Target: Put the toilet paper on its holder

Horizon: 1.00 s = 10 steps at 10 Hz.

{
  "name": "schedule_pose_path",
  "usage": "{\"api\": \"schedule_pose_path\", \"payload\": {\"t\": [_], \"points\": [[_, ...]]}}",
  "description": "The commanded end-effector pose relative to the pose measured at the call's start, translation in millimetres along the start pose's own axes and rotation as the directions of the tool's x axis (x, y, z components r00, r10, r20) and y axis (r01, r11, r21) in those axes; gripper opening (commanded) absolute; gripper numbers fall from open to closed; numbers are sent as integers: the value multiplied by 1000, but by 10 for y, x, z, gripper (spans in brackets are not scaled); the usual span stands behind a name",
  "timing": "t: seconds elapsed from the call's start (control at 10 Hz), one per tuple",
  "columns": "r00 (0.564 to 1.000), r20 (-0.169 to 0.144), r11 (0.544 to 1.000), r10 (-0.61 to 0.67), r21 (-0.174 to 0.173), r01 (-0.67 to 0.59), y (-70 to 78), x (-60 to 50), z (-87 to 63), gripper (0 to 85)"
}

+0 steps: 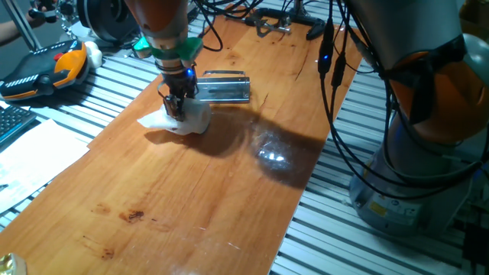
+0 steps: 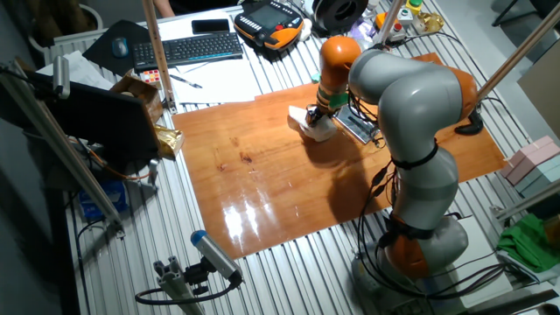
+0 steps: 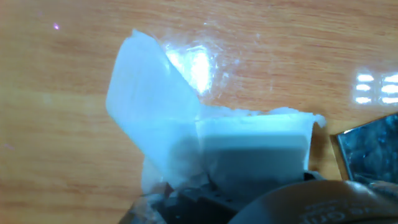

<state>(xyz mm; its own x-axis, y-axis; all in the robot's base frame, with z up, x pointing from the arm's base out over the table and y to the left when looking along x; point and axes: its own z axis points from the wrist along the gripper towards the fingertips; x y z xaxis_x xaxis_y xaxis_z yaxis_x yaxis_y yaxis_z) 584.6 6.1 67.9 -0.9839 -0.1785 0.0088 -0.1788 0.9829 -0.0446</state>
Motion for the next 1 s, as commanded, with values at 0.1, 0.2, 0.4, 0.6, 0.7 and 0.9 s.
{"api": "schedule_pose_path", "payload": {"t": [0.1, 0.2, 0.4, 0.6, 0.7, 0.9], "points": [[1000, -18, 1000, -19, -5, 19, -9, -22, -123, 357], [999, -17, 999, -32, -2, 32, -23, -48, -225, 367], [997, 13, 997, -80, 3, 80, -101, -159, -397, 393], [995, 7, 995, -97, -2, 97, -129, -258, -533, 360], [995, 6, 995, -101, 1, 101, -140, -277, -566, 340], [993, -14, 993, -116, 3, 116, -213, -315, -651, 307]]}}
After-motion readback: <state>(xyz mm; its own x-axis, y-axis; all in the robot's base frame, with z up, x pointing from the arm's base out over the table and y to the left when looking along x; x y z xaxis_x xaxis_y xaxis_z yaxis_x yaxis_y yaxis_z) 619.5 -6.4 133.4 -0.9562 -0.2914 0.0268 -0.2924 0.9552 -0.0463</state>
